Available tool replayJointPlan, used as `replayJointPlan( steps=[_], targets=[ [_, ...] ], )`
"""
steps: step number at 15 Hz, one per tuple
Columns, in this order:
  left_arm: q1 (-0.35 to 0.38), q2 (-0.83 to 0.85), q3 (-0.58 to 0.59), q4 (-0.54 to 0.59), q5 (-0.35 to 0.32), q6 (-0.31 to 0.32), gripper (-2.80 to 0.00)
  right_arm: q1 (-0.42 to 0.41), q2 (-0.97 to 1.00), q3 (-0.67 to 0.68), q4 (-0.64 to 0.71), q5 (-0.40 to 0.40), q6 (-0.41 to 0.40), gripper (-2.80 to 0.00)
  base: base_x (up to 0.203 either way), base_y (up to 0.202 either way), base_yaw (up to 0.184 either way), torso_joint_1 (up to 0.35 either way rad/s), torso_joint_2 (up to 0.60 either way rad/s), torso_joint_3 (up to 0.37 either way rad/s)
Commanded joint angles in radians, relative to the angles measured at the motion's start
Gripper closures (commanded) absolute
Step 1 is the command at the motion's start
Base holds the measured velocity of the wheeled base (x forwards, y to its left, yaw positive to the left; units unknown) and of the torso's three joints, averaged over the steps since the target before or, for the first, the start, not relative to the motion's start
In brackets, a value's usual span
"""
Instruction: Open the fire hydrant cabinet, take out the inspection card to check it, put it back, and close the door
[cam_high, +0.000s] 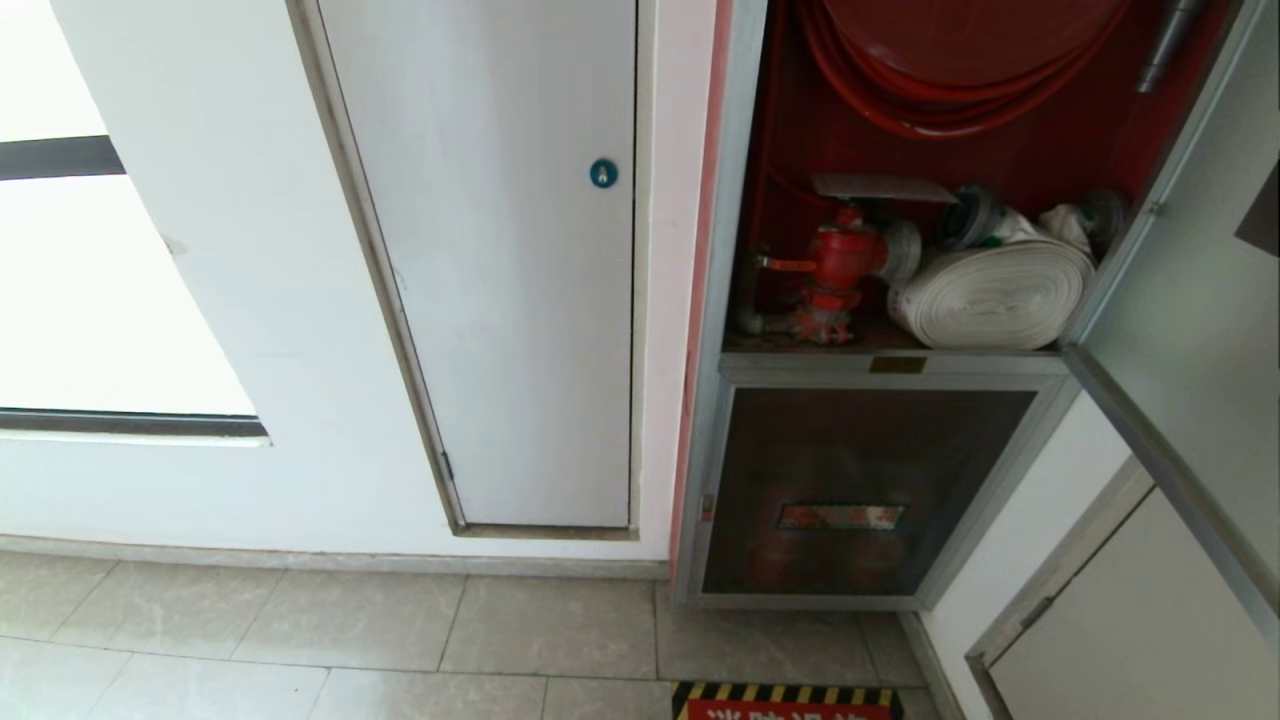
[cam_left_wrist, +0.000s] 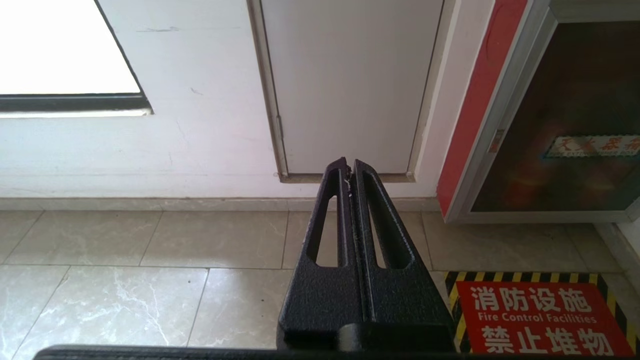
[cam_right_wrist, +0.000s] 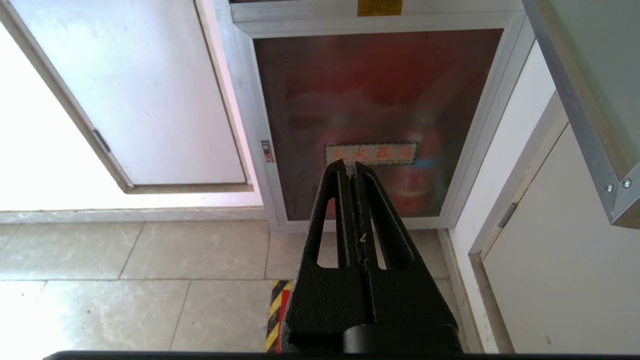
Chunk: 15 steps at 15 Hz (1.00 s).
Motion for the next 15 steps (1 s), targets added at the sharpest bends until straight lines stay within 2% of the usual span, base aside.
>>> replayJointPlan(
  steps=[1,6,8,10,15],
  targets=[
    [0.000,0.001,0.002,0.000,0.000,0.000,0.00,-0.001,0.033,-0.060,-0.003,-0.006,0.000,0.00,0.000,0.000,0.000,0.000,0.00,0.000],
    [0.000,0.001,0.000,-0.001,0.000,0.000,0.00,-0.034,0.250,-0.216,-0.026,-0.107,0.001,0.00,0.000,0.000,0.000,0.000,0.00,0.000],
    [0.000,0.001,0.002,0.000,0.000,0.000,0.00,-0.082,0.366,-0.233,-0.116,-0.170,-0.001,0.00,0.000,0.000,0.000,0.000,0.00,0.000],
    [0.000,0.001,0.002,-0.001,0.000,0.000,0.00,-0.156,0.482,-0.256,-0.225,-0.218,-0.006,0.00,0.000,0.000,0.000,0.000,0.00,0.000],
    [0.000,0.001,0.002,-0.001,0.000,-0.001,0.00,-0.406,0.650,-0.368,-0.381,-0.256,-0.011,0.00,0.000,0.000,0.000,0.000,0.00,0.000]
  ],
)
